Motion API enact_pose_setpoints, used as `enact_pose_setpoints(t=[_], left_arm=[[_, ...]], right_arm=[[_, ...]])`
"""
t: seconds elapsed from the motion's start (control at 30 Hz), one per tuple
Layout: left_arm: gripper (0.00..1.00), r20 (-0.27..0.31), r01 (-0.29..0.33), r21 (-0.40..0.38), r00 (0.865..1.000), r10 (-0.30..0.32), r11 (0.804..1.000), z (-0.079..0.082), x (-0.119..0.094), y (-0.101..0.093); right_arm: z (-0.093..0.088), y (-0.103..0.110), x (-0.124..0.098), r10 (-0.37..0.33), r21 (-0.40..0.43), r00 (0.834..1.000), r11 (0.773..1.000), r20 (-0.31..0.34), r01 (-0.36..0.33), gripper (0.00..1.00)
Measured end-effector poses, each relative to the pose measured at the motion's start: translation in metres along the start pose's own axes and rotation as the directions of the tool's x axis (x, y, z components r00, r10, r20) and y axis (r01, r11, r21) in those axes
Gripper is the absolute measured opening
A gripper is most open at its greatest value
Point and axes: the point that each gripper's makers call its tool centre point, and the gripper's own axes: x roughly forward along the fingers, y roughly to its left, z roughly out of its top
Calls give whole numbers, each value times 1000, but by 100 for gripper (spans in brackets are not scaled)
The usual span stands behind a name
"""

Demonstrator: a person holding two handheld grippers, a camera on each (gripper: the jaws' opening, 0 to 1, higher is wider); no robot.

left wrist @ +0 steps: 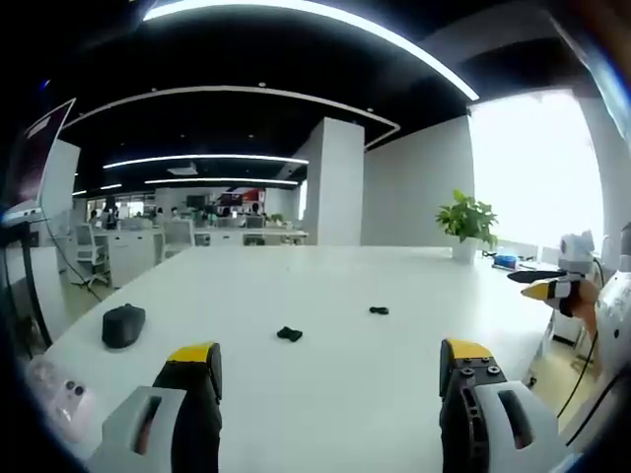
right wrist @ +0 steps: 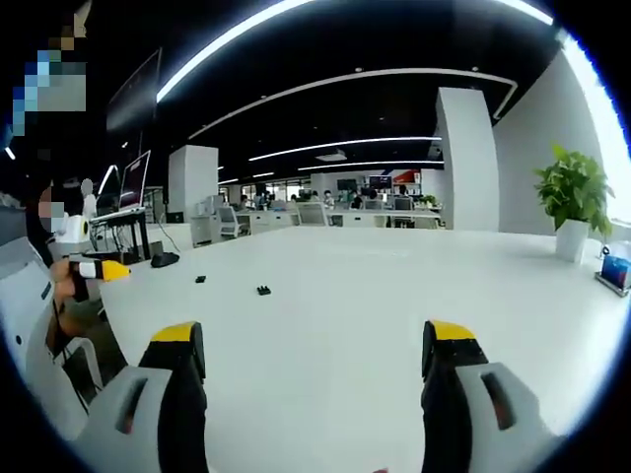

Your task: Snap the two parts of the plastic buckle together until the buckle closes and remains connected.

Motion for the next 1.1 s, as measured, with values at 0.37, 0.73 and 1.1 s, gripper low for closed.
enact_pose_setpoints(t=[0.37,0.73,1.1], left_arm=[[92,4,-2,-5,1000,2,1000,2,1,1],[92,-10,-1,-9,1000,1,1000,-2,2,1],[92,-9,7,-11,1000,-7,1000,-3,4,-2]], right_arm=[[3,-1,6,23,-2,1000,1000,-1,-23,91],[12,-10,19,86,21,996,996,15,-86,90],[9,-13,38,93,51,995,994,32,-95,89]])
